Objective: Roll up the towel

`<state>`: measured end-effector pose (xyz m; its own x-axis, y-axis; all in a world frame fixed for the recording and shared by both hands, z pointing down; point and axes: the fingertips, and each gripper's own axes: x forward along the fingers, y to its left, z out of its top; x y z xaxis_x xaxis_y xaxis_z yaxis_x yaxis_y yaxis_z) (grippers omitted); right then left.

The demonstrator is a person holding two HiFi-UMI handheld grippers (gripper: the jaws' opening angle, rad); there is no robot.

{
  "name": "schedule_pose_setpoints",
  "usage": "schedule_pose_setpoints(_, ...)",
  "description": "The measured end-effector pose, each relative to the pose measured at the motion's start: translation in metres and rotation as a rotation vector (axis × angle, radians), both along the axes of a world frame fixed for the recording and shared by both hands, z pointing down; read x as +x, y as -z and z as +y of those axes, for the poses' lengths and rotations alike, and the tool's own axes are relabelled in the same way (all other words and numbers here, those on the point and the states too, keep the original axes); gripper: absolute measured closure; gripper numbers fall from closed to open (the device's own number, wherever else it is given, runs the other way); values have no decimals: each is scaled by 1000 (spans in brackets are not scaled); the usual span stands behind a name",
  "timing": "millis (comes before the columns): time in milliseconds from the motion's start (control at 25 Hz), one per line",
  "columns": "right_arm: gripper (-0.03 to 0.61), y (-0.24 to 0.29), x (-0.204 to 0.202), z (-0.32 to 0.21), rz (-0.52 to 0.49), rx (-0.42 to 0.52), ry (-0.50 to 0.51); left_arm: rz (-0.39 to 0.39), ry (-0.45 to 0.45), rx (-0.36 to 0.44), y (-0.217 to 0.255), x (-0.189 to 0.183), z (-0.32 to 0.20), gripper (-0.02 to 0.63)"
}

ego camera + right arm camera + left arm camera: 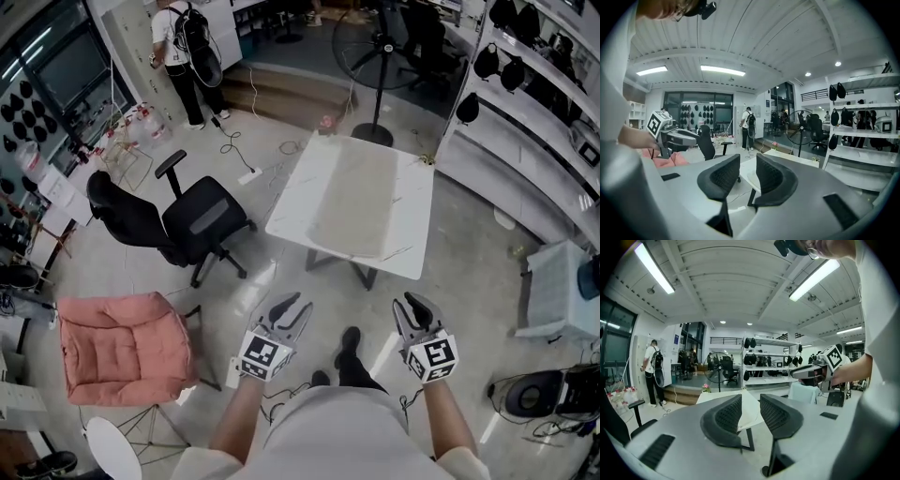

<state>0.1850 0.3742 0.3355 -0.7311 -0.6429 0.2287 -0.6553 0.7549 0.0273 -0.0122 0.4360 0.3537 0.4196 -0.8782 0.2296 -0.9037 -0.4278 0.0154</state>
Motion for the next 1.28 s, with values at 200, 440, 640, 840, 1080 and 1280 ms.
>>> schedule_pose_setpoints(200, 457, -11, -7, -48, -1, -21, 15, 9, 6, -26, -6, -3, -44, 472)
schedule_pose_setpoints(440, 457, -25, -11, -114, -4, -45, 43, 6, 7, -39, -14, 0, -102, 472)
schedule_pose_setpoints(640, 460, -37, -16, -161, -8, -69, 77, 2, 30, -63, -22, 0, -147, 472)
schedule_pose_setpoints(840, 465, -45, -16, -200, -1, -88, 121, -16, 47, -89, -29, 4, -183, 472)
schedule_pose_setpoints(1080, 465, -60, -16, -235, -1, -110, 142, -14, 52, -108, -39, 8, -216, 472)
schedule_pose_setpoints(1280, 465, -70, -20, -250, 17, -132, 142, -17, 47, -129, -45, 4, -236, 472)
